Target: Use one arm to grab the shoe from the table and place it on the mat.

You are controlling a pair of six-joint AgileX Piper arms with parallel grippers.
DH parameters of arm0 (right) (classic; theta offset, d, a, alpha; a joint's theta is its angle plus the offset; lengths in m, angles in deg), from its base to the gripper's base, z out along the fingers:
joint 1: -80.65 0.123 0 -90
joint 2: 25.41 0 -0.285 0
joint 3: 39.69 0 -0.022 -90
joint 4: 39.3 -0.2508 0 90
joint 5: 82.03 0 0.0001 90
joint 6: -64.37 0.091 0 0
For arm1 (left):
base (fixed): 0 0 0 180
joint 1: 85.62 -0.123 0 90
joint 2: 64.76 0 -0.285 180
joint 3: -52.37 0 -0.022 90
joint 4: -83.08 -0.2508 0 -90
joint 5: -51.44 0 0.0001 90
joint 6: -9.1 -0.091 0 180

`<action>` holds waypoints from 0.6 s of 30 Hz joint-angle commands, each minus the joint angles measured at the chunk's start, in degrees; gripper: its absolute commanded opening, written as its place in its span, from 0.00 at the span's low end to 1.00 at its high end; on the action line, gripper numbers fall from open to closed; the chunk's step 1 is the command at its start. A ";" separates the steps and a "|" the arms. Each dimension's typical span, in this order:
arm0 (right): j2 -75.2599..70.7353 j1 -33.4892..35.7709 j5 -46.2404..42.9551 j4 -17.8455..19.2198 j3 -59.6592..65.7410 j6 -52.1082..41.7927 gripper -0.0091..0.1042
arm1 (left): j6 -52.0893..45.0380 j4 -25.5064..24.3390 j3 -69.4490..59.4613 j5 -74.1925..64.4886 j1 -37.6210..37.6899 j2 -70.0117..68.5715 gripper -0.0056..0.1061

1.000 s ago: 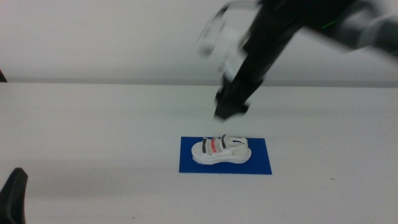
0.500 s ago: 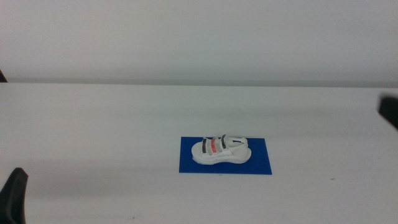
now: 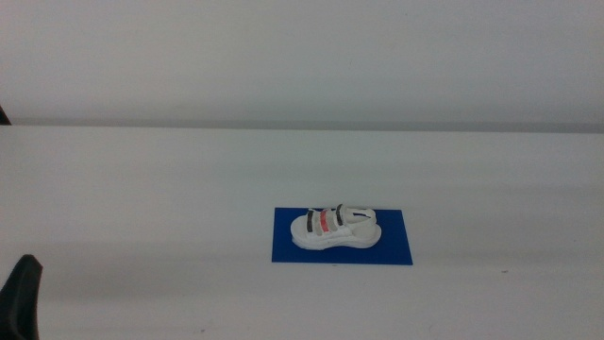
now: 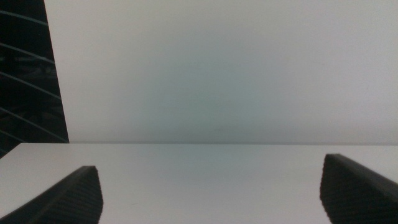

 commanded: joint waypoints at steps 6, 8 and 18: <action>-3.03 -2.76 -6.33 5.26 4.49 0.07 0.77 | 0.33 0.03 -2.44 0.65 0.24 -2.35 0.89; -5.33 -7.00 -12.69 4.85 10.08 0.75 0.81 | 0.33 0.03 -2.44 0.65 0.24 -2.35 0.89; -16.06 -23.00 -17.43 0.85 24.82 2.24 0.90 | 0.33 0.03 -2.44 0.65 0.24 -2.35 0.89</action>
